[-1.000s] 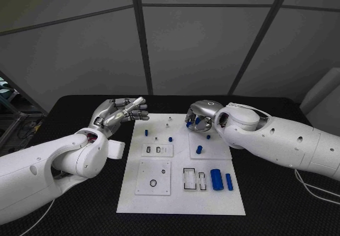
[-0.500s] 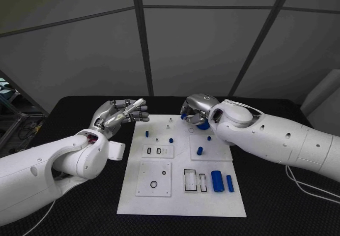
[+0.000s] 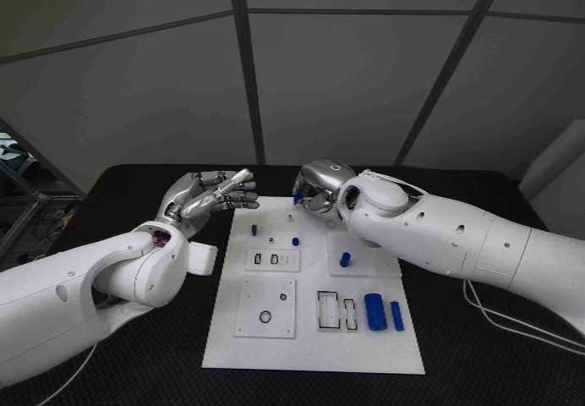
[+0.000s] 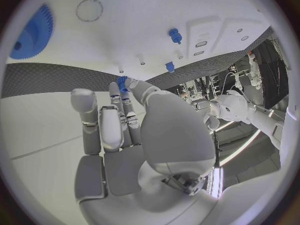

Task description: Assemble the parts on the task board

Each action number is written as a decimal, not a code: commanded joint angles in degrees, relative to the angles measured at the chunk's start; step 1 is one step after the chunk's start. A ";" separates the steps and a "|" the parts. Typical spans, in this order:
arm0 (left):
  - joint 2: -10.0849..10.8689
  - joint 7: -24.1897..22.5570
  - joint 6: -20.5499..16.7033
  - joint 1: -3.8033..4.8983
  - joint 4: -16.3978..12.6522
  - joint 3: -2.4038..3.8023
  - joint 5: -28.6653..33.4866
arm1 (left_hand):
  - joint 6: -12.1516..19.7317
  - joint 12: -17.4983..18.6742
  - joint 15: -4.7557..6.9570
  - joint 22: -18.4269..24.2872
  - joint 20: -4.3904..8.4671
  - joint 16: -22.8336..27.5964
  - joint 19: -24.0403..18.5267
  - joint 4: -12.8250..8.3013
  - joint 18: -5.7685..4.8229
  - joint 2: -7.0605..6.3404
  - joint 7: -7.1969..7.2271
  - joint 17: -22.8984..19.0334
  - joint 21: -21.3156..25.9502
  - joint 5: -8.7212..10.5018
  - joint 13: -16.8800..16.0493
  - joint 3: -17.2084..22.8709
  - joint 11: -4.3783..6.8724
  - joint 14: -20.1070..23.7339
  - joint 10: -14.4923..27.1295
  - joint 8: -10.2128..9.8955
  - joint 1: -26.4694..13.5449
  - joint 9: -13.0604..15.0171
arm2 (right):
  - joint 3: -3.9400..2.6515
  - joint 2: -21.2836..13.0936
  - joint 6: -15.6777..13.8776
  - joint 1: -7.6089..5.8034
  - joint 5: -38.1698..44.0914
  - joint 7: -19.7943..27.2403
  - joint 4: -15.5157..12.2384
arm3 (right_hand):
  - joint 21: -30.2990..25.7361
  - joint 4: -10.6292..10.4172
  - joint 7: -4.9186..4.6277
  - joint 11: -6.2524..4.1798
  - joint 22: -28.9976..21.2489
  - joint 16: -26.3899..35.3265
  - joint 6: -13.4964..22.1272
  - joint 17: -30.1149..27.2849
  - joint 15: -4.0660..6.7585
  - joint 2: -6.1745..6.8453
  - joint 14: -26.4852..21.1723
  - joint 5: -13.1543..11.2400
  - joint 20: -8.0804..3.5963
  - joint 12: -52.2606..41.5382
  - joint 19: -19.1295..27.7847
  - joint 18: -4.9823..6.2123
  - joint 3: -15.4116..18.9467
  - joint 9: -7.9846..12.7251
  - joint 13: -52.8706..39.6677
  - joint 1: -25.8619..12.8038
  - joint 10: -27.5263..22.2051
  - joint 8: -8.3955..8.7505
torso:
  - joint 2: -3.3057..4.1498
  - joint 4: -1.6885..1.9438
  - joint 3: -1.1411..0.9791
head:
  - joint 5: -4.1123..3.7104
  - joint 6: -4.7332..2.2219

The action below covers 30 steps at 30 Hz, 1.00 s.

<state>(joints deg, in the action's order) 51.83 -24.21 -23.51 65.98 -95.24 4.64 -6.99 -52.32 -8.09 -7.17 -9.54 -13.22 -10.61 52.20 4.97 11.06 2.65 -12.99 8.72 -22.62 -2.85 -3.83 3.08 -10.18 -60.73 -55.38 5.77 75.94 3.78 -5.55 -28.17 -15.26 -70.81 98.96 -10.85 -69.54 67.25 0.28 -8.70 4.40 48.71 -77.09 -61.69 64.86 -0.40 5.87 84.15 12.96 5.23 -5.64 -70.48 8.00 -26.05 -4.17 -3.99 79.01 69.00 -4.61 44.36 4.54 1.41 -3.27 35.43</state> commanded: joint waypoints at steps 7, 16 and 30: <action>-0.04 -0.23 0.78 0.22 -0.30 0.07 -0.34 | 0.20 0.13 -0.24 0.03 -0.05 0.23 0.34 -0.44 -0.65 -0.17 -0.52 0.06 -0.21 -0.17 0.09 0.04 -0.28 -0.26 0.11 -0.24 0.58 -0.09 | -0.03 1.74 1.33 -0.15 0.77 0.52 1.84 | 0.33 -0.09 0.03 0.32 0.01 -0.20 -0.26 0.04 0.30 0.35 2.26 -0.25 0.08 0.38 0.30 -0.54 -0.57 -0.02 0.05 0.15 0.08 -0.05 | 0.03 -0.03 0.01 | 0.19 0.32; -0.02 -0.20 0.83 0.31 -0.52 0.07 -0.34 | 0.20 0.13 -0.24 0.03 -0.05 0.23 0.34 -0.44 -0.65 -0.17 -0.52 0.06 -0.21 -0.17 0.09 0.04 -0.28 -0.26 0.11 -0.24 0.58 -0.09 | -0.02 2.55 2.98 -0.15 1.45 -0.05 2.72 | 0.30 -0.12 0.02 0.36 -0.11 -0.22 -0.21 0.04 0.27 0.43 2.25 -0.31 0.11 0.48 0.45 -0.51 -0.64 -0.01 0.07 0.05 -0.02 0.00 | 0.05 -0.11 -0.05 | 0.43 0.69; -0.03 -0.20 0.92 0.36 -0.62 0.08 -0.34 | 0.20 0.13 -0.24 0.03 -0.05 0.23 0.34 -0.44 -0.65 -0.17 -0.52 0.06 -0.21 -0.17 0.09 0.04 -0.28 -0.26 0.11 -0.24 0.58 -0.09 | -0.01 3.31 3.89 -0.15 3.30 -1.80 4.16 | 0.37 -0.17 0.01 0.41 -0.06 -0.32 -0.12 0.18 0.22 0.59 2.23 -0.42 0.16 0.64 0.60 -0.51 -0.73 0.01 0.08 -0.14 -0.19 0.09 | 0.00 0.01 -0.01 | 0.34 0.88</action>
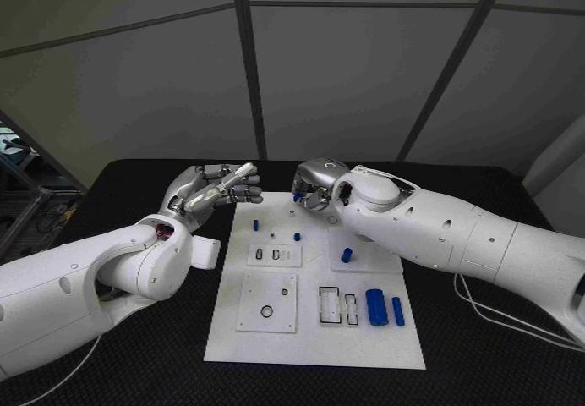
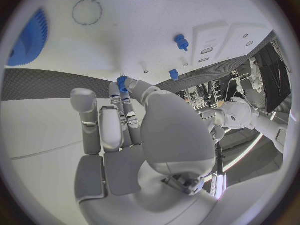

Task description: Assemble the parts on the task board

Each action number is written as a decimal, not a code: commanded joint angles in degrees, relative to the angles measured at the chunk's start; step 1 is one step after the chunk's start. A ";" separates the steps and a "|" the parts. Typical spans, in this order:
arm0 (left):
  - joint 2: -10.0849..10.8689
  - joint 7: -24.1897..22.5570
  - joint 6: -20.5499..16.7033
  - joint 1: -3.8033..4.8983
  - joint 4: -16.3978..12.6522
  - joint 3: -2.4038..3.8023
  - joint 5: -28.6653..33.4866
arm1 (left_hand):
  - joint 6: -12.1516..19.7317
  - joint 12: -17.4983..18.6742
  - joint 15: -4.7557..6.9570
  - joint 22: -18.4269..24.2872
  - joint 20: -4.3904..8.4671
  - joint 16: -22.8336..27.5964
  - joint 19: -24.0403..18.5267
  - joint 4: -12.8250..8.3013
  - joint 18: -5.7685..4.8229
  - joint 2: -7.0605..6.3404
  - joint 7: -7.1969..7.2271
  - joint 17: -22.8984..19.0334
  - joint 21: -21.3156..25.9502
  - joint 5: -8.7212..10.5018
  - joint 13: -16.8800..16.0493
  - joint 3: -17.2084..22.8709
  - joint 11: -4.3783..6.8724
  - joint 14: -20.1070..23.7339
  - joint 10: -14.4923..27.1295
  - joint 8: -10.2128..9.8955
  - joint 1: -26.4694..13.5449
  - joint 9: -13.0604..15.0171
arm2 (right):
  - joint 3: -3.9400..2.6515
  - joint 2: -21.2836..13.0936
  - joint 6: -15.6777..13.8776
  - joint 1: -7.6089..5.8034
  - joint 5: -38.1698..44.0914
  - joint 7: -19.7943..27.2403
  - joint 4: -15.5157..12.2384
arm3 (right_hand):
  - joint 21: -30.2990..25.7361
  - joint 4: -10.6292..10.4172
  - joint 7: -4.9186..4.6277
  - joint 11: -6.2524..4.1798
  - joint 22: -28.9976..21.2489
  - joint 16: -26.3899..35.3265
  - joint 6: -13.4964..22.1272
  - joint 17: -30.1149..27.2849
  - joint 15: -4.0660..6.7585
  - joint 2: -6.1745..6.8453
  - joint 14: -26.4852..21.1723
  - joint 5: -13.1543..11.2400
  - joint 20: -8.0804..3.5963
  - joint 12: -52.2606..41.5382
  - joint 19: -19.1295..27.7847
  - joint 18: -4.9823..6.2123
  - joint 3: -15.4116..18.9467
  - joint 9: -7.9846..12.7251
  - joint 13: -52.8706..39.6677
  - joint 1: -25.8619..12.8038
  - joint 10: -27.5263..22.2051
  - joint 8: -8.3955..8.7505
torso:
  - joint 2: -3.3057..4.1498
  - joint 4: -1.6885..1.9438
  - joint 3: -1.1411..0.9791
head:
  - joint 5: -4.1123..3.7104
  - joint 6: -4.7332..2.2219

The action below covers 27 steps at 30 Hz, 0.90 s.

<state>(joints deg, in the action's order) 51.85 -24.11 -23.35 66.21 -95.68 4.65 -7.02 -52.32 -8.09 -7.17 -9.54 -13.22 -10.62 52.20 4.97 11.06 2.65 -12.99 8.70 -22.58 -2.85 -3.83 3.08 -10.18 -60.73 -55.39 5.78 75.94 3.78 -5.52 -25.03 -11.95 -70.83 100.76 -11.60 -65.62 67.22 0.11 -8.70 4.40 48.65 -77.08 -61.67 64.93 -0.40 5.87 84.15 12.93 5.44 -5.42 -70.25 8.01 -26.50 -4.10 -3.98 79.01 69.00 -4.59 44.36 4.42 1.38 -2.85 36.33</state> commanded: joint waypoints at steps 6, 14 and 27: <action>-0.01 -0.26 0.76 0.14 -0.31 0.07 -0.32 | 0.21 0.26 -0.26 0.04 -0.06 0.35 0.38 -0.57 -0.66 -0.23 -0.54 0.15 -0.26 -0.17 0.08 -0.05 -0.31 -0.26 0.15 -0.38 0.60 -0.08 | -0.03 0.61 0.33 -0.14 1.80 -0.93 0.72 | 0.48 -0.06 -0.05 0.49 0.05 -0.37 0.00 0.16 0.16 0.74 2.20 -0.48 0.00 0.59 0.51 -0.52 -0.37 -0.03 0.09 -0.34 -0.40 0.18 | 0.06 0.09 0.03 | -0.01 -0.05; -0.05 -0.17 0.87 0.16 -0.40 0.07 -0.32 | 0.21 0.26 -0.26 0.04 -0.06 0.35 0.38 -0.57 -0.66 -0.23 -0.54 0.15 -0.26 -0.17 0.08 -0.05 -0.31 -0.26 0.15 -0.38 0.60 -0.08 | -0.03 1.01 -0.31 -0.14 1.83 -1.13 1.13 | 0.61 -0.24 -0.45 0.92 0.00 -0.53 1.24 0.27 -0.19 1.28 2.12 -0.71 0.27 1.23 0.99 -0.48 -0.68 0.18 0.17 -0.90 -1.55 0.84 | 0.03 0.08 0.04 | 0.06 0.06; -0.01 -0.11 0.94 0.17 -0.32 0.07 -0.32 | 0.21 0.26 -0.26 0.04 -0.06 0.35 0.38 -0.57 -0.66 -0.23 -0.54 0.15 -0.26 -0.17 0.08 -0.05 -0.31 -0.26 0.15 -0.38 0.60 -0.08 | -0.03 0.69 0.03 -0.13 1.11 -0.74 0.72 | -1.63 -0.66 -0.30 2.09 -4.09 0.01 8.44 -1.28 -1.17 3.44 1.44 -1.62 1.41 1.50 4.24 0.35 0.83 0.36 0.27 -2.37 -9.19 1.05 | 0.00 0.01 0.03 | 0.22 0.14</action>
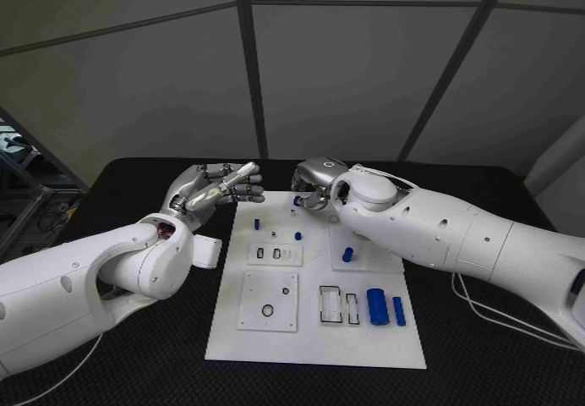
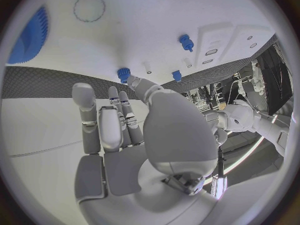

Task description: Assemble the parts on the task board

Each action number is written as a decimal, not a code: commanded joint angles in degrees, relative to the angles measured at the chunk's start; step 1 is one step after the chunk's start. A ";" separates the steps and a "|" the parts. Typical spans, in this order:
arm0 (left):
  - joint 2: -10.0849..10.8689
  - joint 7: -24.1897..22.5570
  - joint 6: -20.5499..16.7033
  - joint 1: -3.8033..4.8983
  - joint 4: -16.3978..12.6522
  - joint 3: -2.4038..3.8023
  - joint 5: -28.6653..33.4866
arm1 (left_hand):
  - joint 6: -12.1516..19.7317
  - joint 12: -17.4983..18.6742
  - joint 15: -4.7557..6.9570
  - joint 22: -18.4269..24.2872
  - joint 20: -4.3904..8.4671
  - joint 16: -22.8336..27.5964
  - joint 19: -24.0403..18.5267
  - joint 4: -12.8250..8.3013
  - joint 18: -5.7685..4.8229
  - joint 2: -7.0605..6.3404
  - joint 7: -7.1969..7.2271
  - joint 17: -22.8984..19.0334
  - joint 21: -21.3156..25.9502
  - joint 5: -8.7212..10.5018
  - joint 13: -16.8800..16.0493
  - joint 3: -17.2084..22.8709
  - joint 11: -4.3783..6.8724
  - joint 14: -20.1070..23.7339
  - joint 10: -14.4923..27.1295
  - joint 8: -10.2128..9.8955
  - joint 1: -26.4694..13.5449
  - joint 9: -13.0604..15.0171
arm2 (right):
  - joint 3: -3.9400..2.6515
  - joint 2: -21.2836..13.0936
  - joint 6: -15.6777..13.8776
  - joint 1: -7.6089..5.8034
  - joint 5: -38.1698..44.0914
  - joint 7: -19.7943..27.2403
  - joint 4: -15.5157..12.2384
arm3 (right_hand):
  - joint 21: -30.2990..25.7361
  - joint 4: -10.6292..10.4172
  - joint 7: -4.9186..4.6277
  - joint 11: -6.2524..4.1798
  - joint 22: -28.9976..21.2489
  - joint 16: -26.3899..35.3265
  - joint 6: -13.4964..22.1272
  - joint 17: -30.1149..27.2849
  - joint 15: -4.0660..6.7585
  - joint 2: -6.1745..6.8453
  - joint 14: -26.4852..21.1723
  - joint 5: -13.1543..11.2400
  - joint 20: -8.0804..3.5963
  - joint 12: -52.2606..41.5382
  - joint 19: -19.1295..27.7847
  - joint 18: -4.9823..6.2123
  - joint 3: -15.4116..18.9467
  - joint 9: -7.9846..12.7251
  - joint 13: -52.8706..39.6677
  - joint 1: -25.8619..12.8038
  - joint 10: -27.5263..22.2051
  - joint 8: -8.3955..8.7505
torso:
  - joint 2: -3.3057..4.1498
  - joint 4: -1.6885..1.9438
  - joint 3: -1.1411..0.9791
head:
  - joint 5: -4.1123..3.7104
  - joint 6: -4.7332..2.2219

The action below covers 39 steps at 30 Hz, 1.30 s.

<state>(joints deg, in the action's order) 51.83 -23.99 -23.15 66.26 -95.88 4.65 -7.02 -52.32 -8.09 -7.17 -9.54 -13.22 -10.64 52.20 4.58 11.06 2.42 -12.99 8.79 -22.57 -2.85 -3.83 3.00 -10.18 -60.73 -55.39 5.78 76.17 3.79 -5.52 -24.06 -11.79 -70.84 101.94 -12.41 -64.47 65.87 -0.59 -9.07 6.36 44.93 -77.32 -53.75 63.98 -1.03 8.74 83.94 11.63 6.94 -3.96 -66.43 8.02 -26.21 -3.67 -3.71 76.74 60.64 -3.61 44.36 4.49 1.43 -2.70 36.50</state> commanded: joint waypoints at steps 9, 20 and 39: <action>0.37 -0.11 0.80 0.12 -0.16 0.07 -0.31 | 0.20 0.30 -0.27 0.04 -0.07 0.40 0.38 -0.18 -0.66 0.01 -0.54 0.08 -0.29 -0.17 0.08 0.00 -0.32 -0.27 0.15 -0.42 0.34 -0.07 | -0.03 -4.77 -4.35 -0.09 -1.38 -0.09 -5.77 | -0.36 -0.17 -0.09 0.10 -0.50 0.58 0.29 -1.08 -0.56 0.22 1.50 0.00 0.00 -0.62 0.49 0.38 1.36 -0.26 -0.14 -0.15 -1.05 -0.23 | -0.06 -0.15 -0.07 | 0.07 -0.12; 0.80 -0.14 2.09 0.12 0.07 0.06 -0.31 | 0.19 0.32 -0.27 0.05 -0.07 0.41 0.39 -0.19 -0.66 0.02 -0.52 0.10 -0.29 -0.16 0.07 -0.02 -0.32 -0.28 0.15 -0.45 0.32 -0.07 | -0.02 -17.28 -5.36 -0.07 -12.79 -1.36 -15.61 | 1.43 -3.11 -0.95 -1.26 2.32 -0.30 2.08 0.18 0.63 2.35 1.79 -1.60 -0.36 -9.08 -1.65 -0.12 7.65 -0.05 -3.35 -2.66 10.09 -0.14 | -0.24 -1.38 -0.39 | -0.20 -0.40; -0.11 -0.02 2.68 0.09 0.94 0.04 -0.27 | 0.19 0.35 -0.26 0.05 -0.07 0.44 0.41 -0.28 -0.65 -0.05 -0.47 0.13 -0.30 -0.16 0.06 -0.06 -0.30 -0.30 0.12 -0.49 0.37 -0.07 | 0.02 -20.36 3.42 -0.04 -19.73 -2.09 -13.12 | 3.95 -16.06 -0.74 -1.63 6.98 -5.94 8.07 10.07 0.92 0.69 3.38 2.30 -0.83 -60.64 -5.15 -1.05 25.59 -0.57 -47.96 6.66 5.37 -7.79 | -0.14 -1.29 -0.42 | -2.10 -0.51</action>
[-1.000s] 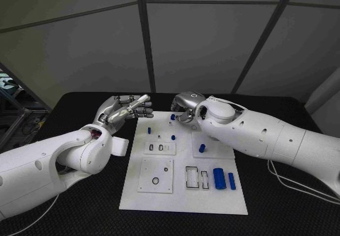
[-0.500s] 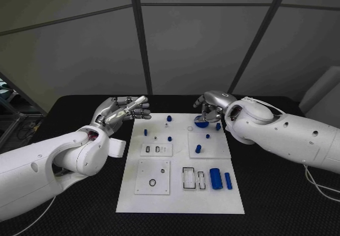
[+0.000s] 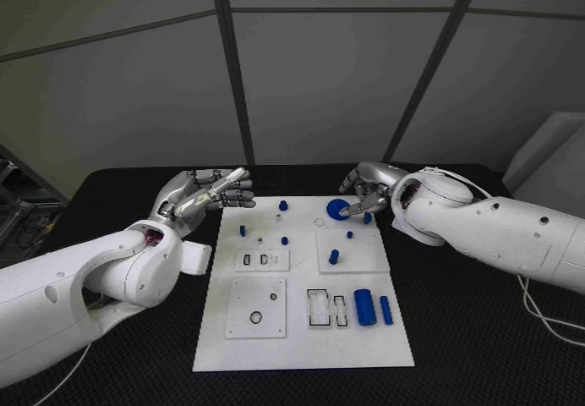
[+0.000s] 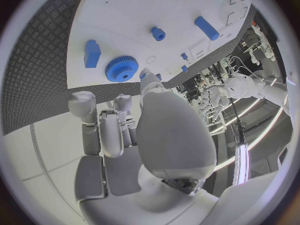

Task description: Assemble the parts on the task board

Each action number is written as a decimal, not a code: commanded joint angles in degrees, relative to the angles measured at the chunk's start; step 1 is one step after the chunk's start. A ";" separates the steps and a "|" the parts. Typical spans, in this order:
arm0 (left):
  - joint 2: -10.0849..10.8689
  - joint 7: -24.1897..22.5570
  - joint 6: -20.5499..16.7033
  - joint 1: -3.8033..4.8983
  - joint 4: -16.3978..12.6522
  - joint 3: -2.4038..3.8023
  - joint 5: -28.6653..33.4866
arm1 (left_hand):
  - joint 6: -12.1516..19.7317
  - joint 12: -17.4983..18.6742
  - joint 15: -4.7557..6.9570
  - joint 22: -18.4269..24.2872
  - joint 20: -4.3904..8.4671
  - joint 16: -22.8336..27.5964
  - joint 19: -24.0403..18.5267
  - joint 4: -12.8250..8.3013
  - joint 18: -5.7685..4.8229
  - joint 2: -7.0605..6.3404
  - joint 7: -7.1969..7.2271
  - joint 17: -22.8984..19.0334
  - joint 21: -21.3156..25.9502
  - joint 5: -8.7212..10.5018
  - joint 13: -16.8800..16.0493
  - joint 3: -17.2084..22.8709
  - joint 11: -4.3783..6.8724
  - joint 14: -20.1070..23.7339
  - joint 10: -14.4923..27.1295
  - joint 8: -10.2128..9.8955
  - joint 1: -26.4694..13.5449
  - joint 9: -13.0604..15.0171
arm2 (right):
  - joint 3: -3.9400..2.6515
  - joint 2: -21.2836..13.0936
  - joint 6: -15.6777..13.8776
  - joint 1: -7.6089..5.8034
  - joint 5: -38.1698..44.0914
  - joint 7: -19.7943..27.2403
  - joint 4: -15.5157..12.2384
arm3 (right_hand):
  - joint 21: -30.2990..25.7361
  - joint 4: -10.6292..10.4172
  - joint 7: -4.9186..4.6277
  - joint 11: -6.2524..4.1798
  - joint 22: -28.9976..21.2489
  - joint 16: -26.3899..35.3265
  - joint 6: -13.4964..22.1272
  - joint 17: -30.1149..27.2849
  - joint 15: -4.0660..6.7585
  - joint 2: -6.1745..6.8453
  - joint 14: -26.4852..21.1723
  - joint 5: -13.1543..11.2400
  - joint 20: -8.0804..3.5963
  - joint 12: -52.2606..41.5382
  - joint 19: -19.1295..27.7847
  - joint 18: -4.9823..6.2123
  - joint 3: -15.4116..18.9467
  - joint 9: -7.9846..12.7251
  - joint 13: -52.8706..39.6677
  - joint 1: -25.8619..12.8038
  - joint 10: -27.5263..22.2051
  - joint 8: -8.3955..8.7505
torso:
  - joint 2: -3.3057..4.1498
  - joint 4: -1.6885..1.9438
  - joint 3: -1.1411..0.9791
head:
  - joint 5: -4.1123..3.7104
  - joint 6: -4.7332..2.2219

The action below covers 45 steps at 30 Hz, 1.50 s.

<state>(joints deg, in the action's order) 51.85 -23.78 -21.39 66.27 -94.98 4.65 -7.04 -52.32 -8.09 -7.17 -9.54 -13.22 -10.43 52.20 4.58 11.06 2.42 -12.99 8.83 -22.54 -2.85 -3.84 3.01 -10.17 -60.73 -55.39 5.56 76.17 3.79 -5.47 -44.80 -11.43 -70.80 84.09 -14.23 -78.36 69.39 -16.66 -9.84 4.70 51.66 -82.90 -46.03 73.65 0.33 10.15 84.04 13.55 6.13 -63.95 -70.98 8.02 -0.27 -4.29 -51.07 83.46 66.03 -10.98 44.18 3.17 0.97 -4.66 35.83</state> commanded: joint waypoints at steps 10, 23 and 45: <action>-0.25 -0.23 0.90 0.07 0.13 0.04 -0.26 | 0.17 0.35 -0.25 0.05 -0.07 0.25 0.42 -0.34 -0.65 -0.06 -0.43 0.12 -0.34 -0.17 0.06 -0.07 -0.27 -0.32 0.08 -0.29 0.41 -0.06 | -0.03 1.91 4.63 -0.08 -2.47 -0.39 3.54 | 1.55 0.22 0.12 -0.04 1.98 -1.44 -0.20 2.53 -0.43 -2.09 3.60 1.90 0.01 -3.37 -1.35 -1.32 -1.05 0.01 -3.68 0.28 0.75 -1.59 | -0.02 0.07 0.08 | -0.12 0.35; -0.22 -0.19 0.83 0.07 0.18 0.04 -0.26 | 0.17 0.35 -0.25 0.05 -0.07 0.25 0.42 -0.34 -0.65 -0.06 -0.43 0.12 -0.34 -0.17 0.06 -0.07 -0.27 -0.32 0.08 -0.29 0.41 -0.06 | -0.04 3.53 6.79 -0.07 -2.80 -0.55 5.39 | 2.58 0.68 0.21 -0.10 3.62 -2.24 -0.89 4.18 -0.43 -3.13 3.86 2.43 0.02 -5.51 -2.05 -1.59 -1.56 0.05 -6.35 0.89 2.04 -2.15 | -0.02 0.08 0.02 | 0.13 0.48; -0.27 -0.06 0.79 0.06 0.31 0.04 -0.26 | 0.13 0.38 -0.24 0.05 -0.06 0.30 0.45 -0.41 -0.64 -0.02 -0.41 0.16 -0.35 -0.17 0.04 -0.07 -0.25 -0.33 0.03 -0.33 0.45 -0.05 | -0.04 4.03 2.16 -0.05 2.44 -0.15 5.66 | 5.08 4.00 2.14 -1.84 7.57 -3.26 -9.22 6.27 0.94 -7.50 4.13 -1.36 -1.08 -9.92 -3.59 -2.19 -5.62 -0.58 -12.57 4.91 6.38 -5.33 | -0.07 0.05 0.00 | 0.35 0.48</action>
<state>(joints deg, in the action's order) 51.64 -23.62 -21.17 66.25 -94.64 4.64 -7.04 -52.32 -8.09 -7.17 -9.54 -13.22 -10.43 52.20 4.58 11.06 2.42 -12.99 8.93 -22.54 -2.85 -3.84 3.01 -10.17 -60.73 -55.39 5.60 76.17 3.79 -5.57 -40.80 -7.18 -70.87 83.93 -14.76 -72.64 74.28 -12.87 -8.47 2.96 58.94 -85.86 -53.93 74.93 0.95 3.58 84.05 12.42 4.99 -73.59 -74.14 6.28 -5.33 -4.55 -63.33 87.03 71.92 -15.80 44.15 3.22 0.97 -4.34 36.39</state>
